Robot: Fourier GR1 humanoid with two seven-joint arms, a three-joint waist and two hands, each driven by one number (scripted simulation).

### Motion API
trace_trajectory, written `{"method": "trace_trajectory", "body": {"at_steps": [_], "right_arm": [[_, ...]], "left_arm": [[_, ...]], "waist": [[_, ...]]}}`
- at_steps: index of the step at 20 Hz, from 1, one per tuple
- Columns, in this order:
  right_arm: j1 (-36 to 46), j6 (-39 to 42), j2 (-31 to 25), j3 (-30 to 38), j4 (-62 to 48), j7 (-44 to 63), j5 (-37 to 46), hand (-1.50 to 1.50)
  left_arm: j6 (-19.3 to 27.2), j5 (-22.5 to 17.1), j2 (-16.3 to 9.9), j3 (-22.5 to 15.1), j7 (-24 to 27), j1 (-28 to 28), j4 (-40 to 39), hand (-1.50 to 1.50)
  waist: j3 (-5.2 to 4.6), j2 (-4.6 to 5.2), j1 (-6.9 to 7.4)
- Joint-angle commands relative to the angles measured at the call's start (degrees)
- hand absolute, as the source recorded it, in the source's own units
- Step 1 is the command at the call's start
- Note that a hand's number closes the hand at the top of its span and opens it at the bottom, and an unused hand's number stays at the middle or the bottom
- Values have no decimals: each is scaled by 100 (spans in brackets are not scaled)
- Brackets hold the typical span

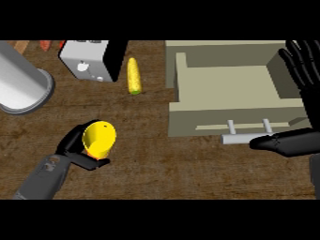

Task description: Pick up the cup, place it into the drawer and close the drawer

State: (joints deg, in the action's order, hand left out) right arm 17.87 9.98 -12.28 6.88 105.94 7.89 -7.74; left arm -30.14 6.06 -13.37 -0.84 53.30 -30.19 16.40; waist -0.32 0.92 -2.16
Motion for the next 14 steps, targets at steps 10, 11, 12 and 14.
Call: {"method": "trace_trajectory", "body": {"at_steps": [10, 11, 12, 14], "right_arm": [[-258, -95, 152, -71, 92, -126, 125, -150], [-239, -42, 57, 25, 99, 6, 11, -150], [-66, -72, -24, 116, 36, 5, 37, -150], [-221, 15, -12, 92, 68, -83, 5, -150]], "left_arm": [[1644, -1081, 267, 1331, 1146, -5, 340, 150], [2126, -1172, 382, 1500, 1436, 213, 374, 150], [2387, -1414, 252, 1805, 1265, 123, 409, 150], [1959, -1474, 273, 1850, 1568, 98, 381, 150]], "waist": [[16, -43, 178], [7, -30, 176], [10, -33, 252], [13, -29, 117]]}}
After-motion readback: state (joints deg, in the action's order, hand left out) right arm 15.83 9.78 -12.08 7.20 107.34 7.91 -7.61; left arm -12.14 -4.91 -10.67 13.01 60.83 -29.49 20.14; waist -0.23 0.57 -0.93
